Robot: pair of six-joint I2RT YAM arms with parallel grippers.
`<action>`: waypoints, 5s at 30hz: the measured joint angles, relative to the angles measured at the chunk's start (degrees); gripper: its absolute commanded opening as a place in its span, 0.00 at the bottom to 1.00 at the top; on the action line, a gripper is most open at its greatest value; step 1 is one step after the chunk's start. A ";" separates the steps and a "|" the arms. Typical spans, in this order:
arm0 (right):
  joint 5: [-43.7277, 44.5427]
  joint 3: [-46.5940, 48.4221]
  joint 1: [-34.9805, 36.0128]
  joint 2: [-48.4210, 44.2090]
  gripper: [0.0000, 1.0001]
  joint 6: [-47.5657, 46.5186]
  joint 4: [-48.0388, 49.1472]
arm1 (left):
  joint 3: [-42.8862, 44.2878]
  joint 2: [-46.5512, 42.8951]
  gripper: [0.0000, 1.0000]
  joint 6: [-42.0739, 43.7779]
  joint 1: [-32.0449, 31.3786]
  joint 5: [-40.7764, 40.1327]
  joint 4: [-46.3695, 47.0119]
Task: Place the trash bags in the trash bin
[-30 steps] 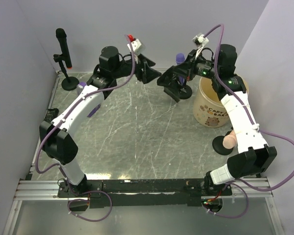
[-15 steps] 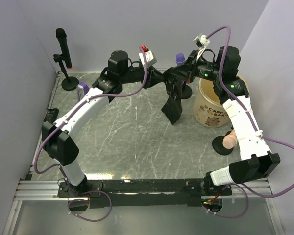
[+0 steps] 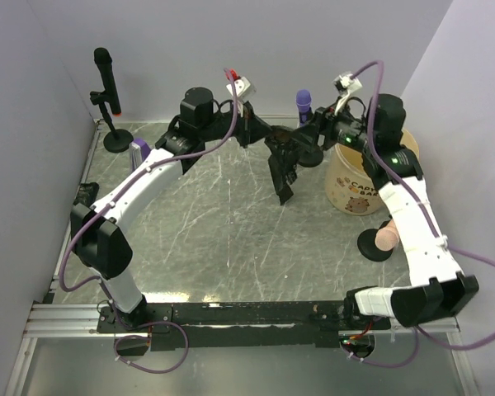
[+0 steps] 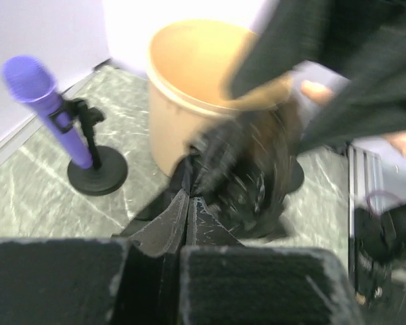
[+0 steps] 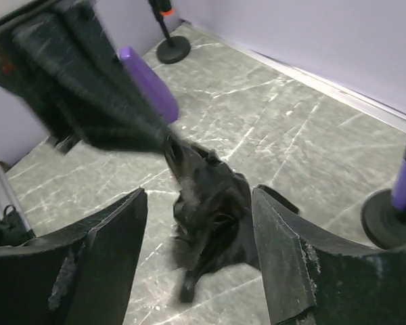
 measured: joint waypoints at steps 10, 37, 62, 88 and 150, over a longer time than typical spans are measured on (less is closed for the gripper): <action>4.11 -5.01 1.18 -9.57 0.71 -0.76 -1.97 | 0.00 0.00 0.01 -9.90 0.35 -9.60 1.22; 9.64 -4.98 5.99 3.43 0.48 -0.79 -0.46 | 0.11 -3.06 0.01 -22.80 0.57 -21.38 0.63; 13.79 -1.20 8.66 7.13 0.55 2.03 1.51 | -0.35 -3.13 0.01 -23.21 0.87 -18.34 1.55; -7.58 2.43 0.72 13.60 0.00 20.11 10.16 | -26.12 -25.27 0.60 -15.04 13.79 -9.38 4.72; -9.49 -1.77 -5.38 11.15 0.00 13.27 9.75 | 11.89 6.75 0.01 -28.35 19.65 21.31 6.16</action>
